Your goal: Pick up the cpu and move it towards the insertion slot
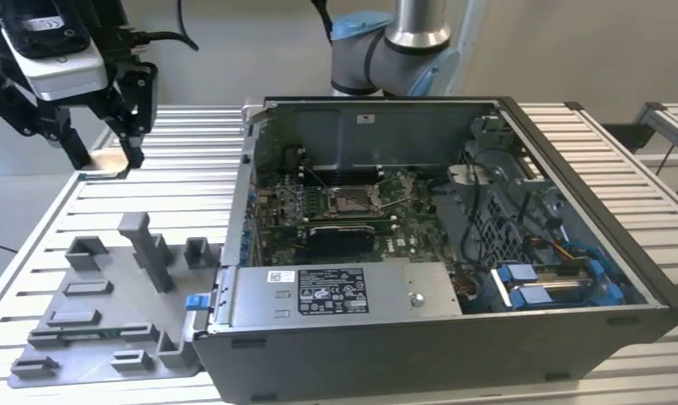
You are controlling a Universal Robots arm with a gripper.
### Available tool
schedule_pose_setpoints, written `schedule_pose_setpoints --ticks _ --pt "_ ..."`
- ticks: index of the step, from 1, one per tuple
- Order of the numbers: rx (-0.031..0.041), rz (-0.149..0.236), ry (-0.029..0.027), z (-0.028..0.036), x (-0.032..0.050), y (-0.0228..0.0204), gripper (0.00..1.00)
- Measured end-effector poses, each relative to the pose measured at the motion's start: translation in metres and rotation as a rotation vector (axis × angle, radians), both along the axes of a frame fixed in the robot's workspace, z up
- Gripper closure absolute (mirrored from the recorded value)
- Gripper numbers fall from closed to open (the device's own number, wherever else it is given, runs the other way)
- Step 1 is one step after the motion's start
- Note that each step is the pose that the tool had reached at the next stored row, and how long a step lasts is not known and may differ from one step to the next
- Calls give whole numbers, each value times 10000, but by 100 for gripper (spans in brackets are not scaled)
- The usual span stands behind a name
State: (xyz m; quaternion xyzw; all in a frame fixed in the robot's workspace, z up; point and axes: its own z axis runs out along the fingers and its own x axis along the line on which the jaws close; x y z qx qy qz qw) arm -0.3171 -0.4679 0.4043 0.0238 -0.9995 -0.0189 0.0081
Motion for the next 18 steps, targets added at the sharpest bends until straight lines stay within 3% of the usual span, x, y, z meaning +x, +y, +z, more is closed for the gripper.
schedule_pose_setpoints --ticks 9,18 --pt "1 0 -1 -1 265 40 100" --pt "0 0 2 0 591 79 100"
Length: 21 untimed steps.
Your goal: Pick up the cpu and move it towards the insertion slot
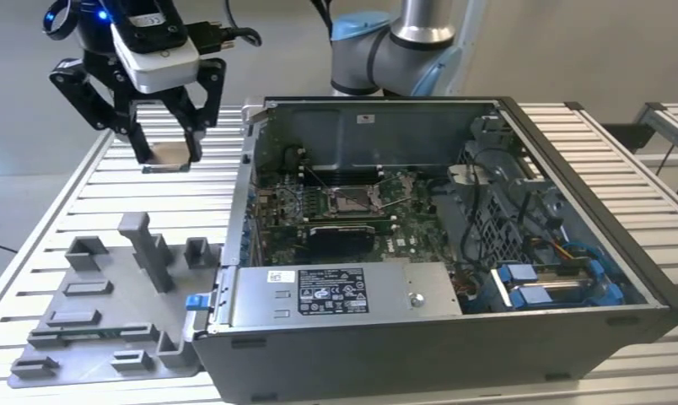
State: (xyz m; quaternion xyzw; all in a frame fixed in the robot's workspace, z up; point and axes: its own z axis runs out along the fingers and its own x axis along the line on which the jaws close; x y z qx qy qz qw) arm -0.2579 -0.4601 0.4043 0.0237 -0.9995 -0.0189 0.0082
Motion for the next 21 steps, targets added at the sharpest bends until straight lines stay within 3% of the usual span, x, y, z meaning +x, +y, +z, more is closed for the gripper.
schedule_pose_setpoints --ticks 21 --pt "0 0 1 0 697 95 100"
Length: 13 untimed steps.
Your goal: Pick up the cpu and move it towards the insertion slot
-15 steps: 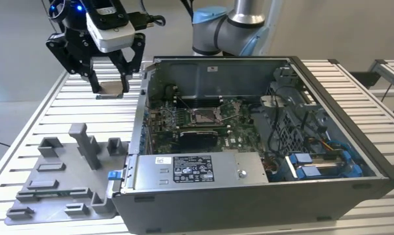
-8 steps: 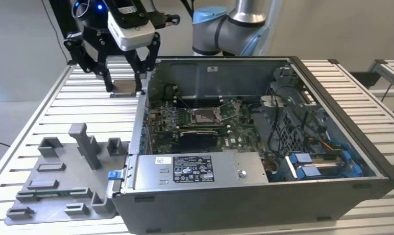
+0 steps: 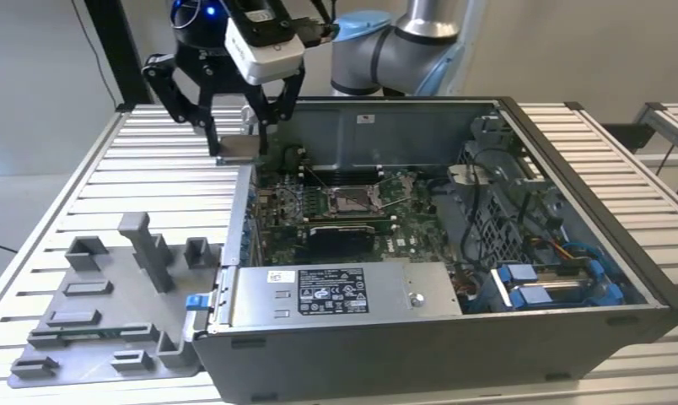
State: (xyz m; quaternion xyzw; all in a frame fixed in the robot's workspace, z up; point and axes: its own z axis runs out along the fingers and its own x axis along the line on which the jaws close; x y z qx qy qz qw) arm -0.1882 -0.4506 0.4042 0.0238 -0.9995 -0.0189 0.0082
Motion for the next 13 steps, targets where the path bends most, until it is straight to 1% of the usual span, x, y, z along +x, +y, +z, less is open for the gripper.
schedule_pose_setpoints --ticks 13 --pt "0 0 0 0 412 53 100"
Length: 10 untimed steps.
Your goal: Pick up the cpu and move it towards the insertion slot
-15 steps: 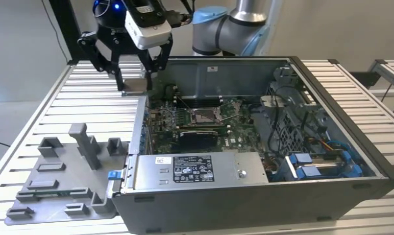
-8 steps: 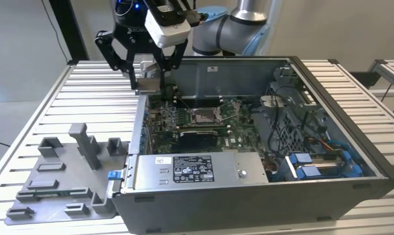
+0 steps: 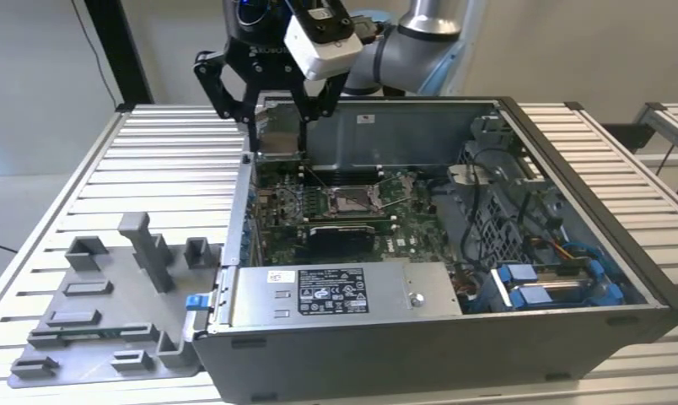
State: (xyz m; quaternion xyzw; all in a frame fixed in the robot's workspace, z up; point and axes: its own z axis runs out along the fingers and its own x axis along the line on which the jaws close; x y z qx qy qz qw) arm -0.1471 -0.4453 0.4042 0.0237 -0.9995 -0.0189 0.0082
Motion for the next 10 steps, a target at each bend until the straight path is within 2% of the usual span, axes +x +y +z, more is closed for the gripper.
schedule_pose_setpoints --ticks 10 --pt "0 0 0 0 300 33 100"
